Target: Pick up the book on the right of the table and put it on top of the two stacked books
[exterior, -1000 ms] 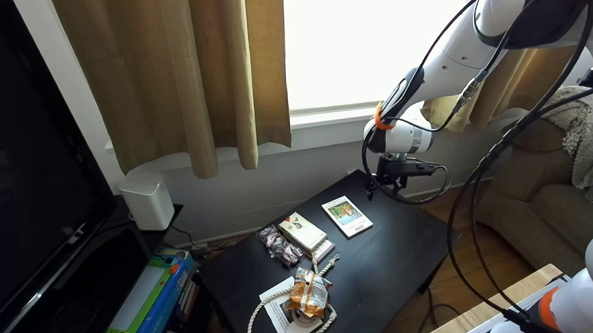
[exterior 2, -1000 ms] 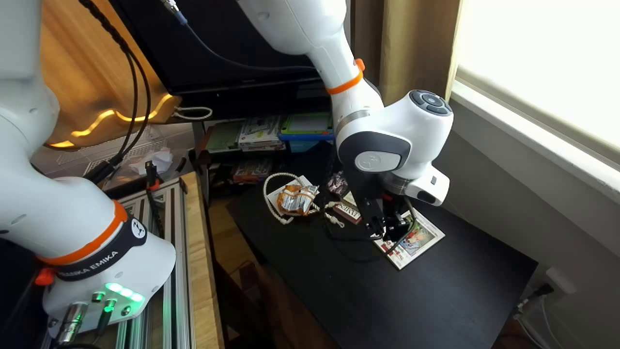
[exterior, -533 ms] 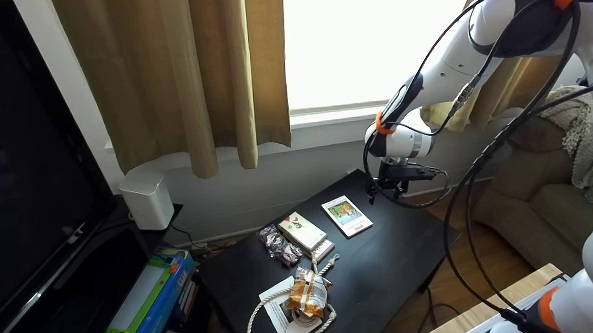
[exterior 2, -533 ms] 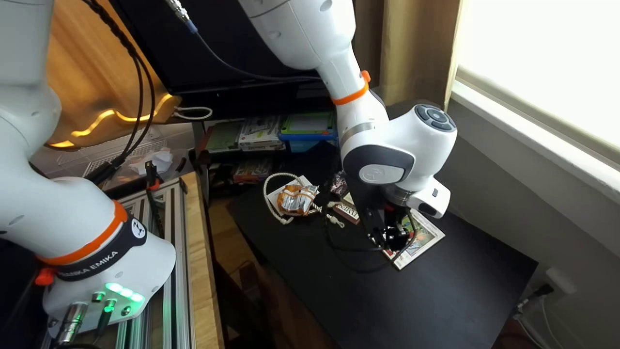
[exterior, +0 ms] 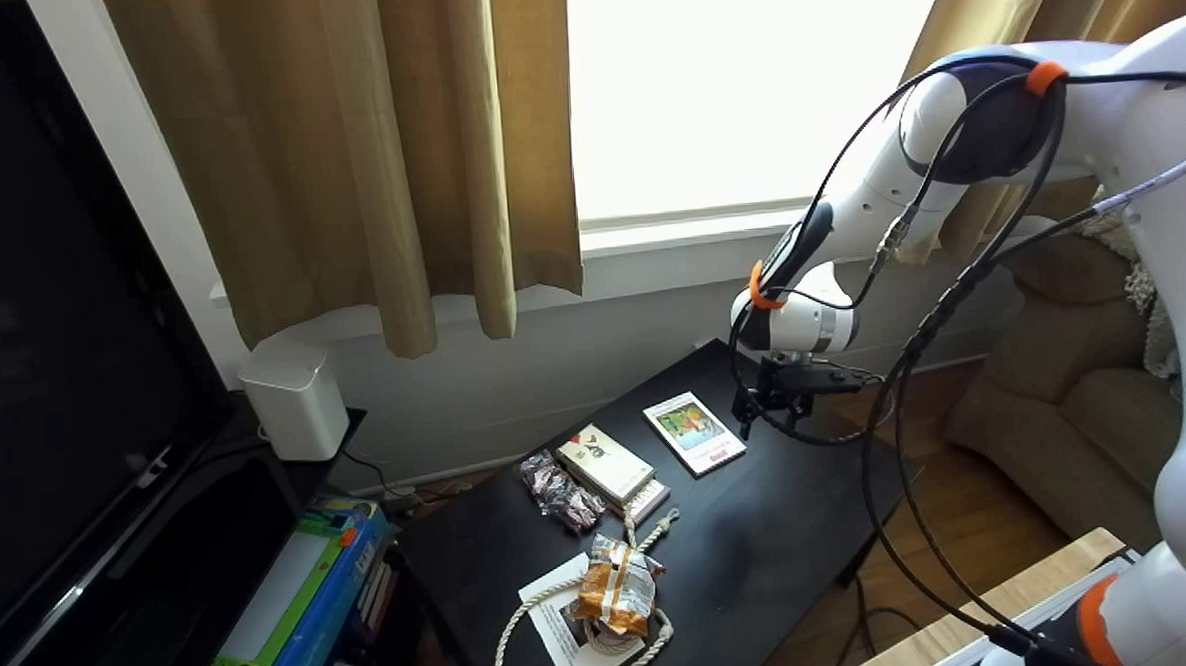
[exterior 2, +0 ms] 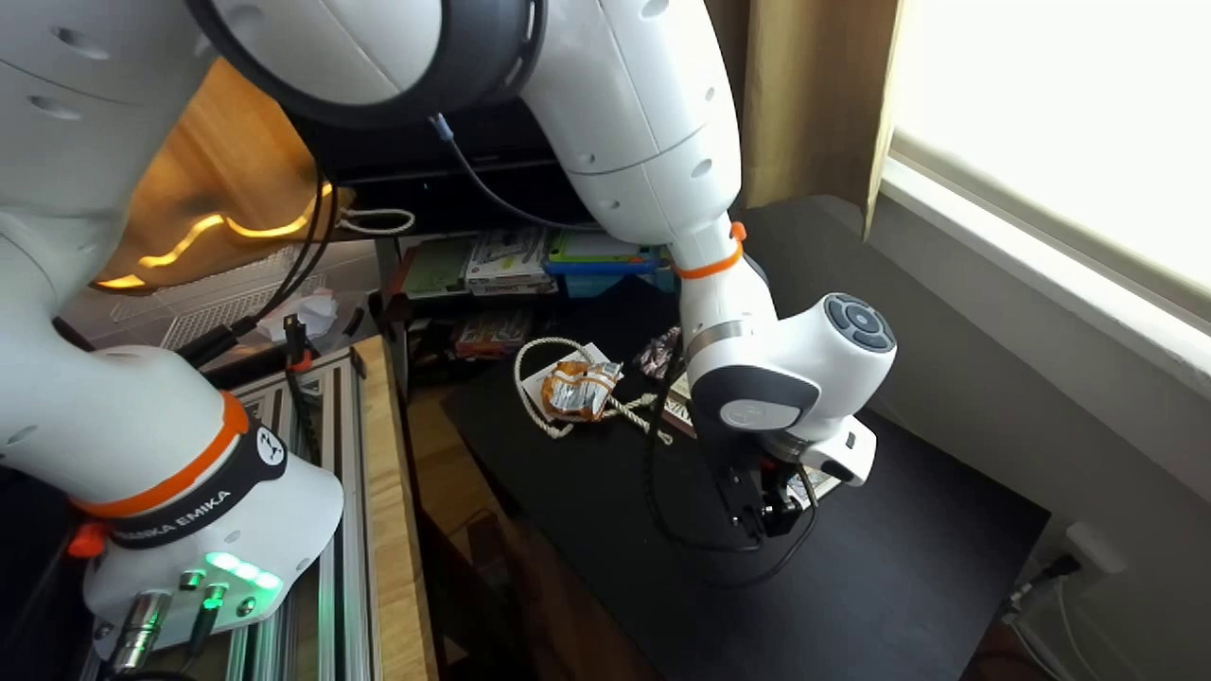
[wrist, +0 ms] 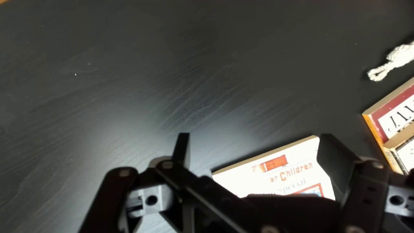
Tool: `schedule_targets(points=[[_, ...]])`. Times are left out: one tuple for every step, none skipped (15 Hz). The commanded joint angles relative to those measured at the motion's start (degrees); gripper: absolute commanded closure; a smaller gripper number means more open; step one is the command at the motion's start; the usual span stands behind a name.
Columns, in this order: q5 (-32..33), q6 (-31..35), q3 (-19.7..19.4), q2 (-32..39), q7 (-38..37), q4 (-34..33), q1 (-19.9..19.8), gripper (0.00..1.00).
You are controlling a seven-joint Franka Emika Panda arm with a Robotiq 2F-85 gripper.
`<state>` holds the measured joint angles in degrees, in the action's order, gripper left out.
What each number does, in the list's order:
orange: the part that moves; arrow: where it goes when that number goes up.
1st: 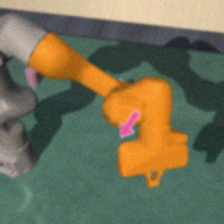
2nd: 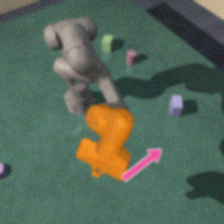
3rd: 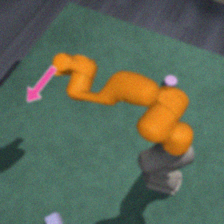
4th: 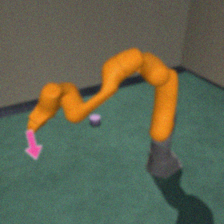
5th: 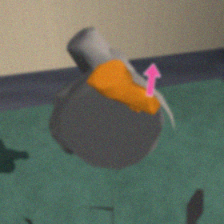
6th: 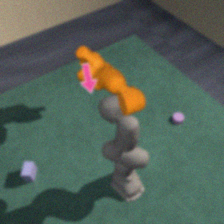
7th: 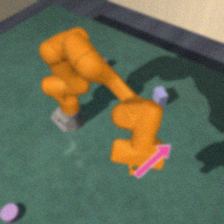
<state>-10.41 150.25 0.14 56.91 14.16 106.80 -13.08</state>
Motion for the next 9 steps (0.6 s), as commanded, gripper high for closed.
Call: schedule_targets(points=[[1.66,3.11,2.23,6.9,2.19,-6.33,-3.05,0.0],[1.81,3.44,3.04,8.22,3.1,-7.9,-3.94,0.0],[1.99,3.31,3.55,9.99,3.65,-9.96,-4.72,0.0],[2.28,3.89,4.05,11.12,4.4,-11.24,-5.06,0.0],[2.52,3.93,4.41,12.37,4.94,-12.86,-5.43,0.0],[2.59,4.04,5.44,13.83,6.15,-14.69,-6.47,0.0],[2.83,3.92,5.83,14.89,6.73,-16.16,-6.73,0.0],[3.03,3.75,6.66,16.17,7.97,-17.82,-7.48,0.0],[3.21,3.28,7.51,17.39,9.23,-19.55,-8.34,0.0]])
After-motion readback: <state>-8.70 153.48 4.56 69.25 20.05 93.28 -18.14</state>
